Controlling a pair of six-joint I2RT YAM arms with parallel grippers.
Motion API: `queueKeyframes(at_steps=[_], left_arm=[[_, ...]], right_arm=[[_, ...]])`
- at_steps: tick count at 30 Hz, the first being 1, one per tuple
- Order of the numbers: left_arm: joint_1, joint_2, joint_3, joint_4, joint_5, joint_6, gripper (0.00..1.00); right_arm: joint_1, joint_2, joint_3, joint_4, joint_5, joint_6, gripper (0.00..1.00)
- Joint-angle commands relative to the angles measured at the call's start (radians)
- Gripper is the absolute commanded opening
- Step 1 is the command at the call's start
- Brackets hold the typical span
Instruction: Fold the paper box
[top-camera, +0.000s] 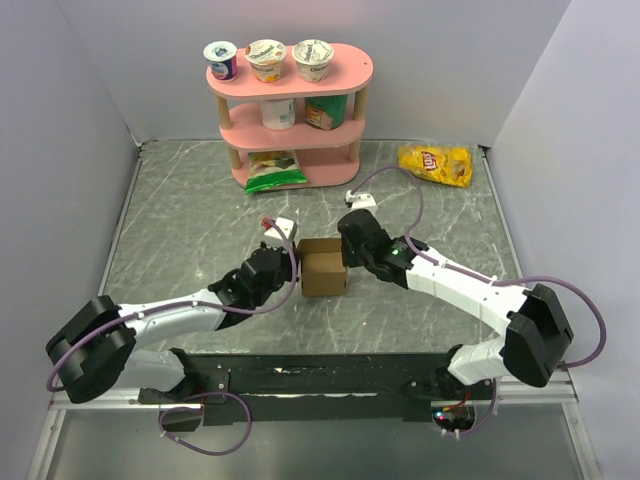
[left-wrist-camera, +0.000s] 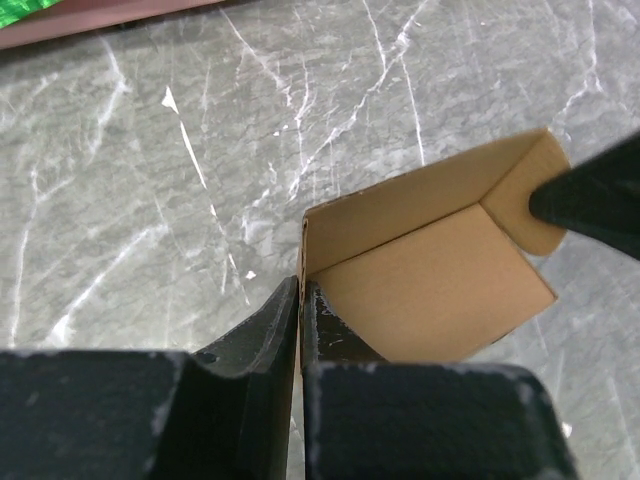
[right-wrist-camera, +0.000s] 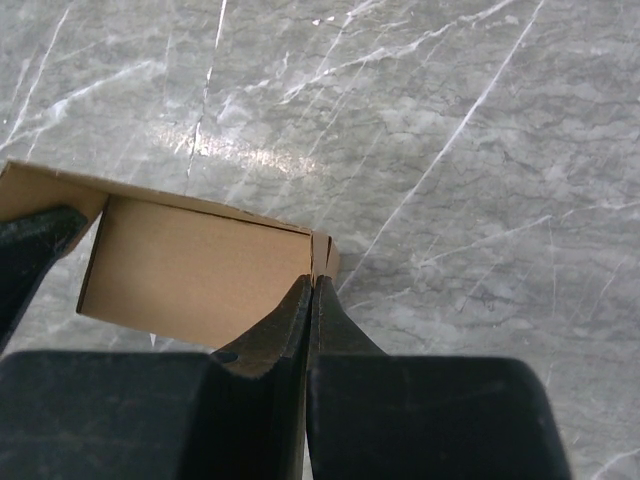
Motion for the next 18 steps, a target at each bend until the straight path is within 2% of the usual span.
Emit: queueKeyframes(at_steps=[1, 6, 18], left_arm=[[-0.058, -0.028, -0.025, 0.106, -0.038, 0.069, 0.11], [-0.078, -0.013, -0.021, 0.104, -0.064, 0.087, 0.11], [-0.089, 0.024, 0.021, 0.049, -0.106, 0.010, 0.10]], right_arm=[[0.019, 0.030, 0.054, -0.060, -0.038, 0.037, 0.00], [0.021, 0.028, 0.051, -0.052, -0.038, 0.040, 0.00], [0.070, -0.007, -0.059, 0.015, 0.000, 0.127, 0.00]])
